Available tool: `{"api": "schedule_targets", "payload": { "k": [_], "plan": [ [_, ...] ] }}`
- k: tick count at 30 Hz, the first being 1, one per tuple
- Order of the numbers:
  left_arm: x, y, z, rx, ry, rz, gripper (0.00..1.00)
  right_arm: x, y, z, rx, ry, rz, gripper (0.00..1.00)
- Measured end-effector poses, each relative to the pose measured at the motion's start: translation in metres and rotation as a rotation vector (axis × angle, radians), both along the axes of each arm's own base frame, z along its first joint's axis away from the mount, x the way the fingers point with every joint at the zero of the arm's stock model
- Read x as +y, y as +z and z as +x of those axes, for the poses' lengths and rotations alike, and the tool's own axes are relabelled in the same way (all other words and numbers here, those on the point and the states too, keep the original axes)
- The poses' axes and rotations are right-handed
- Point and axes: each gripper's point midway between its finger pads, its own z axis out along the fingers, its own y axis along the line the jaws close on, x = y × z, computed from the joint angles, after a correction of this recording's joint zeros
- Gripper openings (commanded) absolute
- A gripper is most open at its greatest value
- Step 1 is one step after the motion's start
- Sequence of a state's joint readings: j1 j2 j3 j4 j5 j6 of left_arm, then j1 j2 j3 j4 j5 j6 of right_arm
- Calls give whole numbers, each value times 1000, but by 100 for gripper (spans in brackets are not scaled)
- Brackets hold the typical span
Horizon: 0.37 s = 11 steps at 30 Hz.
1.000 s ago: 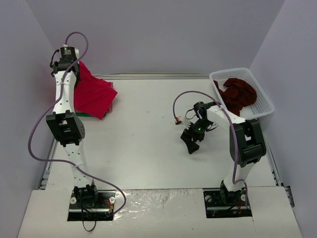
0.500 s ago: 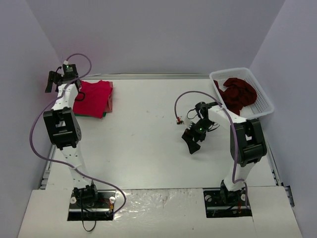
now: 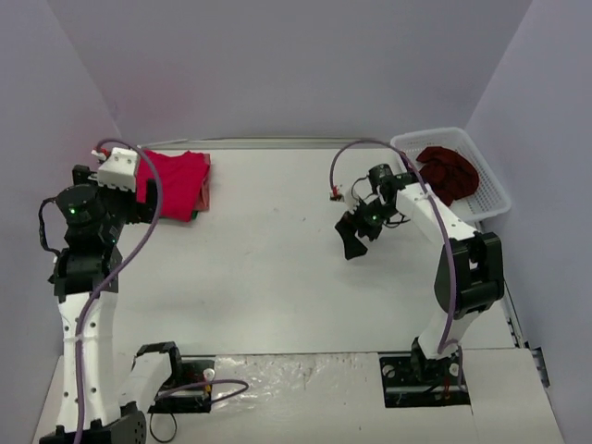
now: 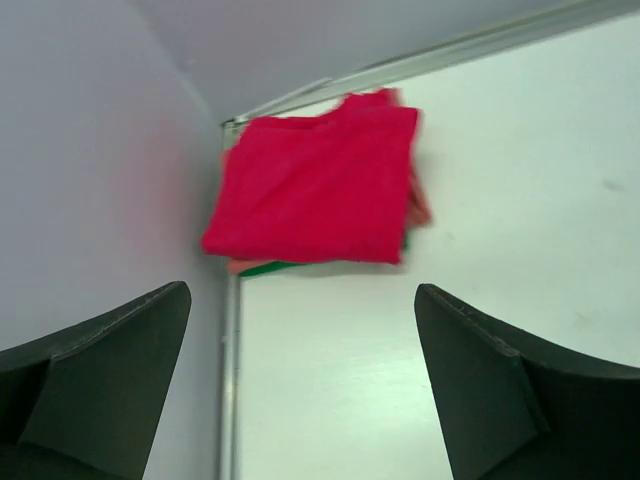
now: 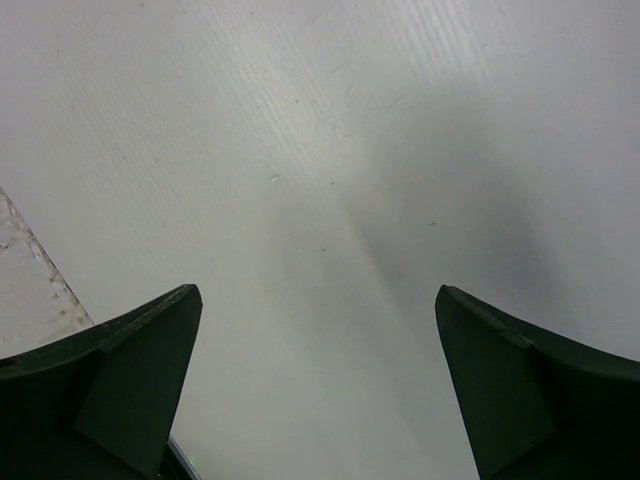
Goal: Fold and stack the t-shirts
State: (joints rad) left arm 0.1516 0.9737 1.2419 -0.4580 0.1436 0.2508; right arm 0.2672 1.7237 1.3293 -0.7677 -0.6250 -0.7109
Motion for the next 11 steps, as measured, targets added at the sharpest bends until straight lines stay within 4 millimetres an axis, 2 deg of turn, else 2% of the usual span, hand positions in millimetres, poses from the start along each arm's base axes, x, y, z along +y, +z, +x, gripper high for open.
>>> {"api": "schedule_targets", "payload": {
  "k": [2,4,7,11],
  "plan": [
    [-27,-11,-23,-7,-112,-2,94,4,11,11,-33,-18,24,100],
    [-43,-40,-32,54,-179,-3,94,4,16,16,-45,-34,37,100],
    [-46,-94,-35,211,-198,-18,94,-2,23,19,-63,-57,44,100],
    [-47,-145,-37,392,-206,-40,94,-11,40,32,-117,-116,53,100]
  ]
}}
